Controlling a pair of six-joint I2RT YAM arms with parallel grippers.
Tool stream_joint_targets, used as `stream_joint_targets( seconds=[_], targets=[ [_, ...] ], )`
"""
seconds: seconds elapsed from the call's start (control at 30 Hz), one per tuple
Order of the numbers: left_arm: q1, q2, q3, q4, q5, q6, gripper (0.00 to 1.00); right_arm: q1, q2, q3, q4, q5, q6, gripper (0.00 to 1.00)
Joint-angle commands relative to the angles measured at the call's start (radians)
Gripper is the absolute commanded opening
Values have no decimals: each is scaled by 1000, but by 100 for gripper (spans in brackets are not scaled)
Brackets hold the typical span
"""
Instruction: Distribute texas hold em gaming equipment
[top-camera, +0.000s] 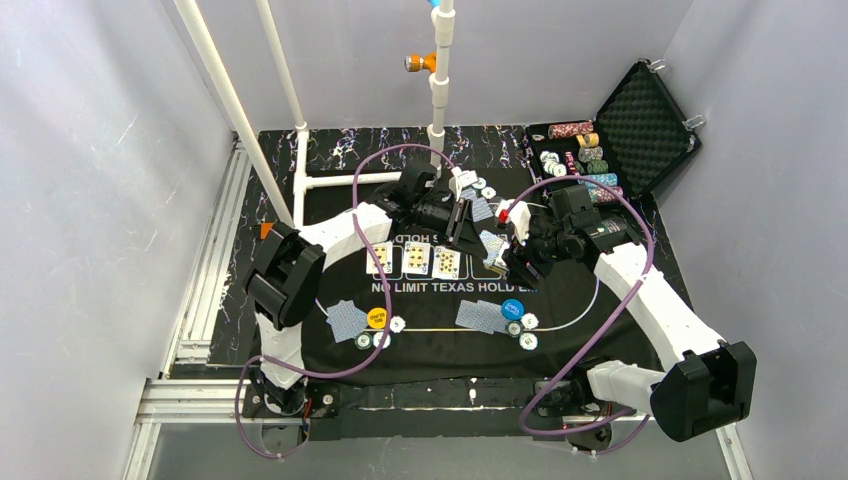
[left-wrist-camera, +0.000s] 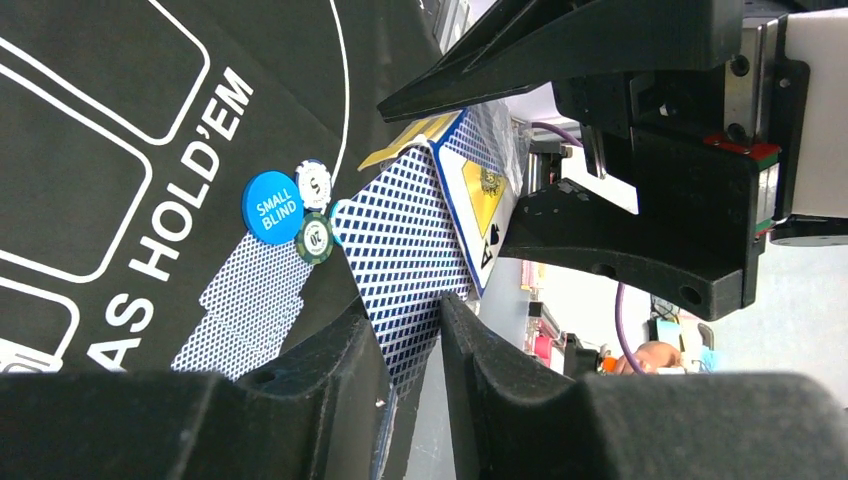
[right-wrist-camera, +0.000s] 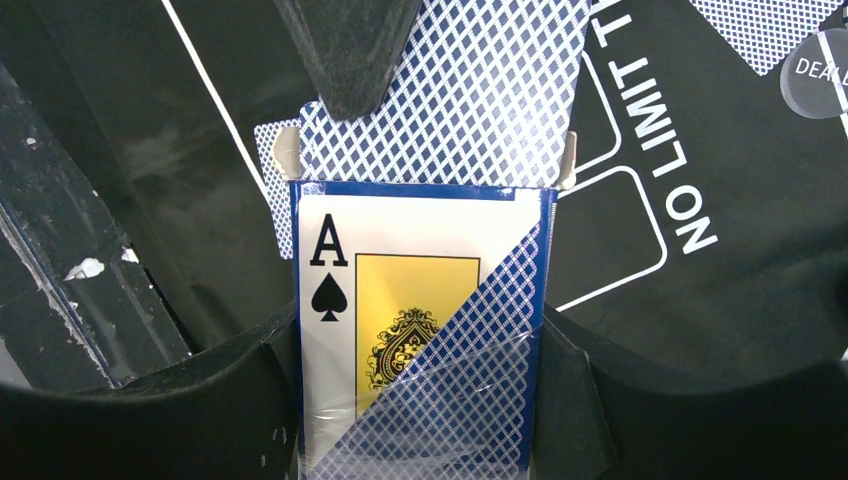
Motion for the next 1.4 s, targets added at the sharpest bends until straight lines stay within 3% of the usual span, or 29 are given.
stream_joint_targets(
  seconds=[0.0, 0.33, 0.63, 0.9, 0.93, 1.03, 1.1, 1.27, 1.37],
  targets=[
    [23, -37, -7, -3, -14, 8, 26, 5, -32, 2, 34, -25, 6, 1],
    [39, -60, -21, 0, -35, 10, 22, 6, -43, -16, 42, 3, 5, 1],
    [47, -71, -24, 10, -26, 12, 0, 6, -40, -20, 49, 22, 7, 1],
    [58, -80, -37, 36, -6, -1, 0, 6, -37, -25, 51, 26, 8, 1],
    [58, -77, -36, 44, 9, -10, 7, 6, -37, -23, 51, 25, 9, 1],
    [58, -72, -36, 54, 27, -25, 46, 6, -35, -18, 51, 14, 10, 1],
    [58, -70, -42, 55, 19, -32, 58, 6, -35, -13, 54, 7, 12, 1],
    [56, -49, -61, 93, 6, -83, 64, 6, -29, 1, 57, 0, 17, 1],
    [51, -28, -101, 225, 23, -194, 57, 6, -25, 7, 60, -1, 22, 1]
  ],
)
